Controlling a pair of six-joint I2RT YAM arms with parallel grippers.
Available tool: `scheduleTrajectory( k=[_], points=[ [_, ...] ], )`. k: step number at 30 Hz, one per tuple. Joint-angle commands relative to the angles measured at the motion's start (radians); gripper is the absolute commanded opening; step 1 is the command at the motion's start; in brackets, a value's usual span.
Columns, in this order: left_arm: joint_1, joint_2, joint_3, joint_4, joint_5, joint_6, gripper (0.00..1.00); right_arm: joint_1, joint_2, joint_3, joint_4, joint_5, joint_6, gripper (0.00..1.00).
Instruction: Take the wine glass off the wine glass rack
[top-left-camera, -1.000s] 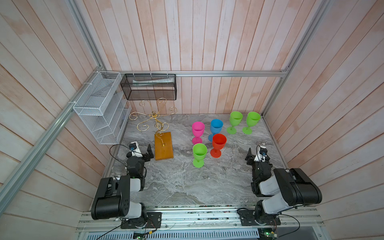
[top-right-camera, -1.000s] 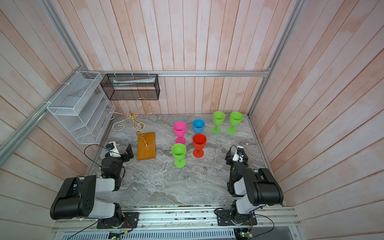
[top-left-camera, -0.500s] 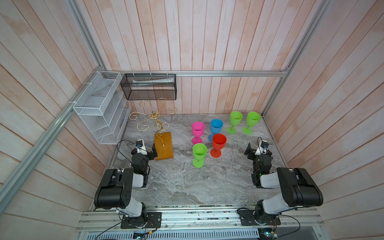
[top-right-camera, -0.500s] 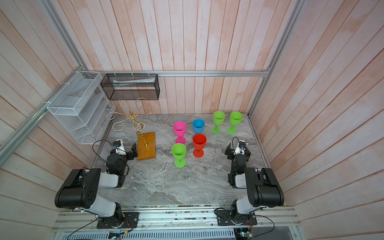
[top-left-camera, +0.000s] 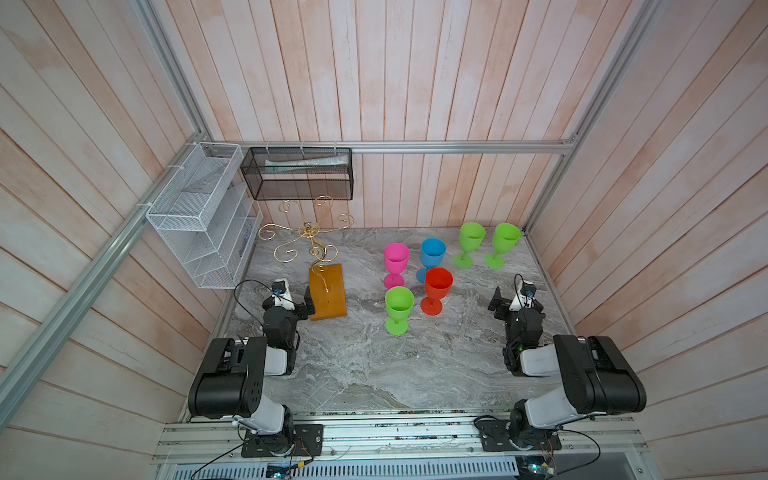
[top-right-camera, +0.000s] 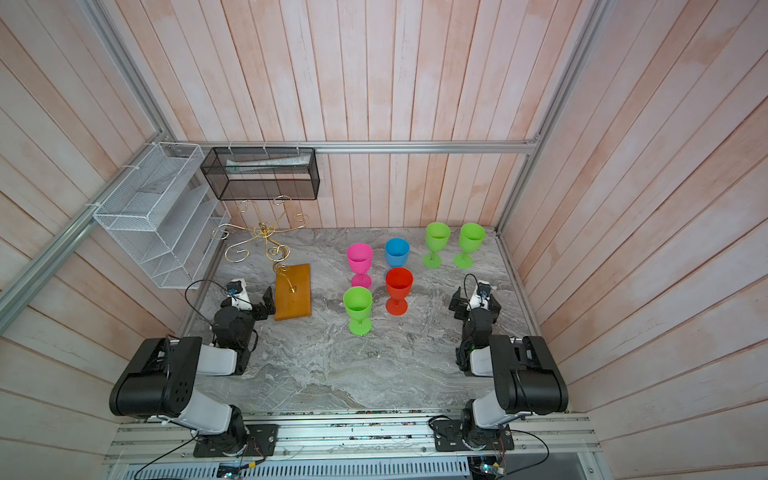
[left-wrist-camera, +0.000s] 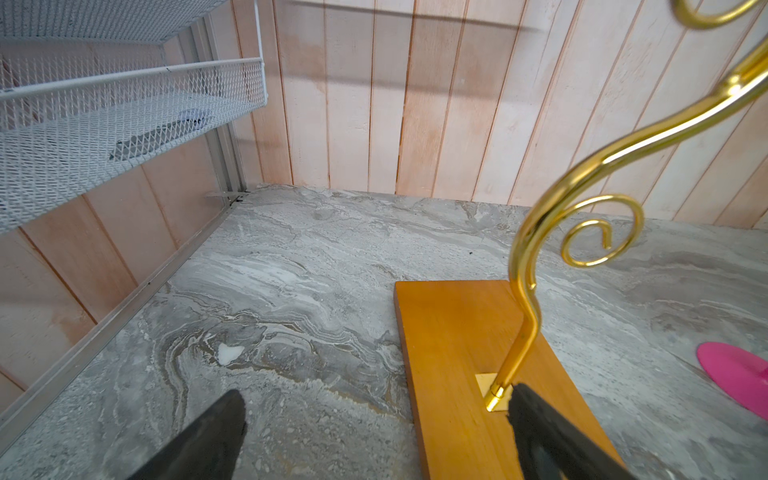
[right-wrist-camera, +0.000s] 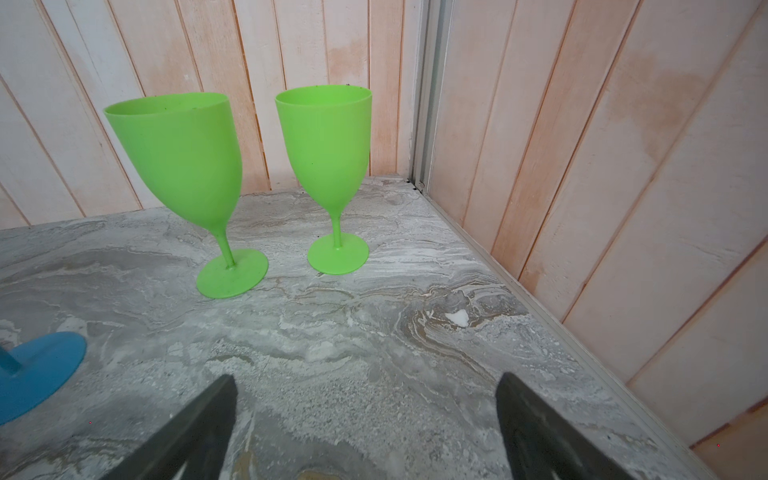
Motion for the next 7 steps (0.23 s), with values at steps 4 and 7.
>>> scheduleTrajectory(
  k=[4, 7],
  points=[
    [-0.005, -0.01, 0.008, -0.002, -0.009, 0.011, 1.0, -0.003, -0.002, 0.014, -0.016, -0.01, 0.007, 0.98],
    [-0.005, -0.008, 0.008, -0.002, -0.009, 0.014, 1.0, -0.003, -0.002, 0.014, -0.017, -0.012, 0.007, 0.98]
  ],
)
